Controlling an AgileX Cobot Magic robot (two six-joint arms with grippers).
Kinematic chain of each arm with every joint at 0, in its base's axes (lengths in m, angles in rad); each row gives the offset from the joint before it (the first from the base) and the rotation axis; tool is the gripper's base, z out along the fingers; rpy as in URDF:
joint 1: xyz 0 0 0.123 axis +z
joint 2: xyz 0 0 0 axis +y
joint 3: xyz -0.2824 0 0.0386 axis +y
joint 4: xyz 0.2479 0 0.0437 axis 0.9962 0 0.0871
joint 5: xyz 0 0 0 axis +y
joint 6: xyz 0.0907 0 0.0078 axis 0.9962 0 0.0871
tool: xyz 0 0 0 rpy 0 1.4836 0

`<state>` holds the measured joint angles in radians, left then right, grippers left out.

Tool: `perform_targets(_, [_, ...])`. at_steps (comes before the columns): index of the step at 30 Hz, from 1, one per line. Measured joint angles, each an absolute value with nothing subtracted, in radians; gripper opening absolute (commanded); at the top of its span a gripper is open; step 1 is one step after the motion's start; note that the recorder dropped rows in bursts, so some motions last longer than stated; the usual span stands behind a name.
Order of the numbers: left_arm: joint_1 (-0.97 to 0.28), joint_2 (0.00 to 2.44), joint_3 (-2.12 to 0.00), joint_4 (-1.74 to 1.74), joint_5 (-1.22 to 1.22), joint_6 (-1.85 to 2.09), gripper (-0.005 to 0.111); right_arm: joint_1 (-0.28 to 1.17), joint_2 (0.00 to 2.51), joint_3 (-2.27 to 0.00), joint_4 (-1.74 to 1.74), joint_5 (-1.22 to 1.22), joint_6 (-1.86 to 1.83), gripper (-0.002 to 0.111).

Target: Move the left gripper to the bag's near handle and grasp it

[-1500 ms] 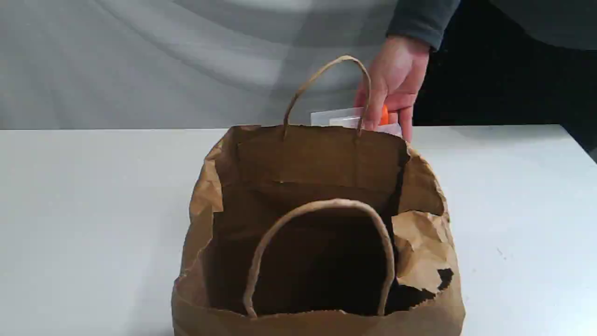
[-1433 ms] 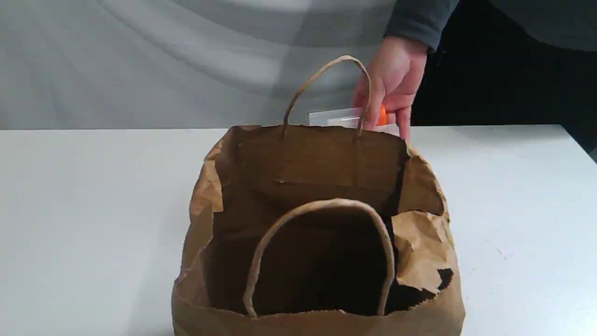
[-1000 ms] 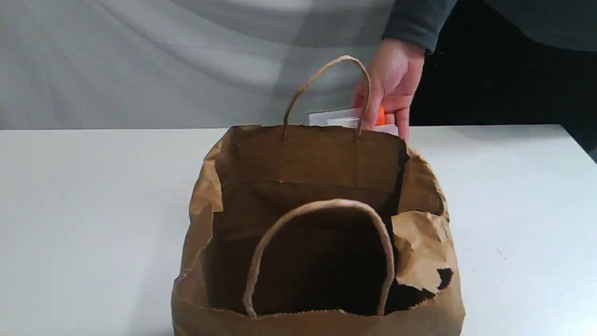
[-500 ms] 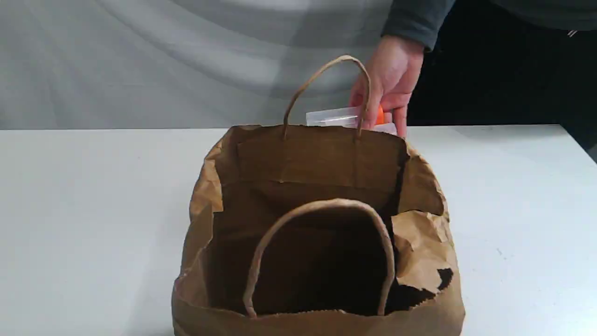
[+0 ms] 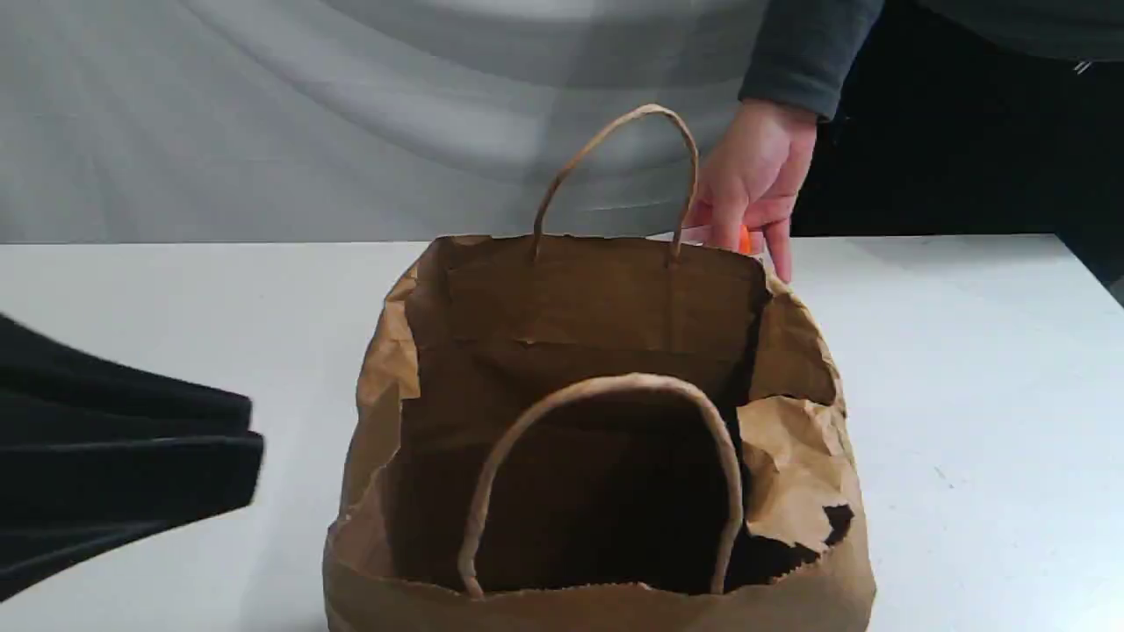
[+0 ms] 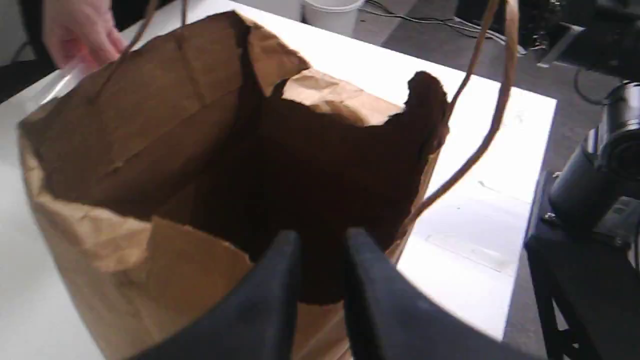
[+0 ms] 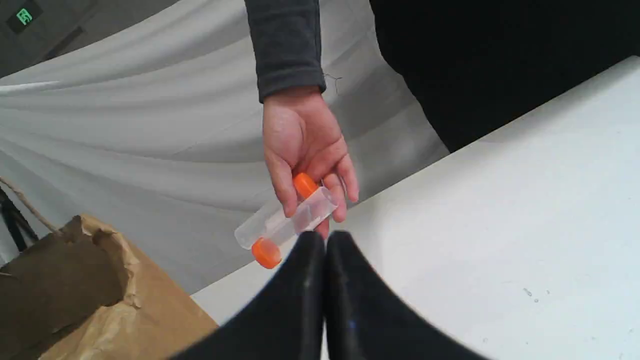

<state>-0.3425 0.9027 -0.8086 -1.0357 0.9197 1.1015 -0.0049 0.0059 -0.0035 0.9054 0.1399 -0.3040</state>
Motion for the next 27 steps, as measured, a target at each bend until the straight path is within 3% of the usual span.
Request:
perform_targets(2, [-0.342, 0.940, -0.813, -1.069, 0.920, 1.124, 0.064, -0.005, 0.006, -0.004, 0.905, 0.140, -0.304, 0.000])
perform_targets(4, [-0.342, 0.975, -0.815, -1.115, 0.922, 1.137, 0.068, -0.005, 0.006, -0.004, 0.905, 0.140, -0.304, 0.000])
perform_targets(27, [-0.365, 1.035, -0.815, -1.403, 1.094, 1.361, 0.064, -0.005, 0.006, -0.004, 0.903, 0.140, -0.305, 0.000])
